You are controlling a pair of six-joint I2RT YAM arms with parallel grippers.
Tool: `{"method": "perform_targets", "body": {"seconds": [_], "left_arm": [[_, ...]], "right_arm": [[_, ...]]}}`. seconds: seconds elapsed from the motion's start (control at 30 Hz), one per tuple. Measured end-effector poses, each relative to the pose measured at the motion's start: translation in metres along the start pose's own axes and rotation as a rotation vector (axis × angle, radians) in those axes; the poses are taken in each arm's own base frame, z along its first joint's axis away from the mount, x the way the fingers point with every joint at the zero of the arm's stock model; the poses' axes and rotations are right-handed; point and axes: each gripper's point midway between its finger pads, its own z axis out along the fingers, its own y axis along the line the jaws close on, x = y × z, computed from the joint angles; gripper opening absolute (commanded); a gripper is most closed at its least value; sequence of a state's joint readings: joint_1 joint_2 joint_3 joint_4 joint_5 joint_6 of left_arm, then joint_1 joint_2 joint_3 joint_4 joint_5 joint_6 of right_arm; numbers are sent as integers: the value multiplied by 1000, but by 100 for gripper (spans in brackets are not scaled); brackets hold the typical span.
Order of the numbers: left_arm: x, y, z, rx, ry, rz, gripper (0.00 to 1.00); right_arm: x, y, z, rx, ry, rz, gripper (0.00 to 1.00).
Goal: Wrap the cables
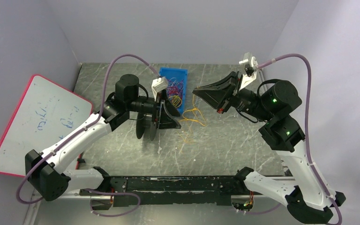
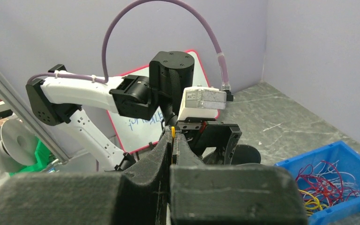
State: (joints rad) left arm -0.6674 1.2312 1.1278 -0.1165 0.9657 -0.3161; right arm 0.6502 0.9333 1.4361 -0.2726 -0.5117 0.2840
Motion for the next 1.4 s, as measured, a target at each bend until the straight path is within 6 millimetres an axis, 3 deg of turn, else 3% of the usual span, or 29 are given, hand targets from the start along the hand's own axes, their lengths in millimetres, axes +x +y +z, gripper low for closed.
{"method": "perform_targets", "body": {"seconds": [0.37,0.57,0.67,0.97,1.4], "left_arm": [[10,8,5,-58,26,9,47],[12,17,2,-128,26,7,18],[11,18,0,-144,22,10,8],[25,29,-2,-197,40,-22,7],[43,44,-1,-258,71,-85,7]], "right_arm": [[7,-3,4,-1,12,10,0],[7,-5,4,8,11,7,0],[10,-8,4,20,13,9,0],[1,-14,-3,83,-25,-3,0],[-71,5,-35,131,-243,-107,0]]}}
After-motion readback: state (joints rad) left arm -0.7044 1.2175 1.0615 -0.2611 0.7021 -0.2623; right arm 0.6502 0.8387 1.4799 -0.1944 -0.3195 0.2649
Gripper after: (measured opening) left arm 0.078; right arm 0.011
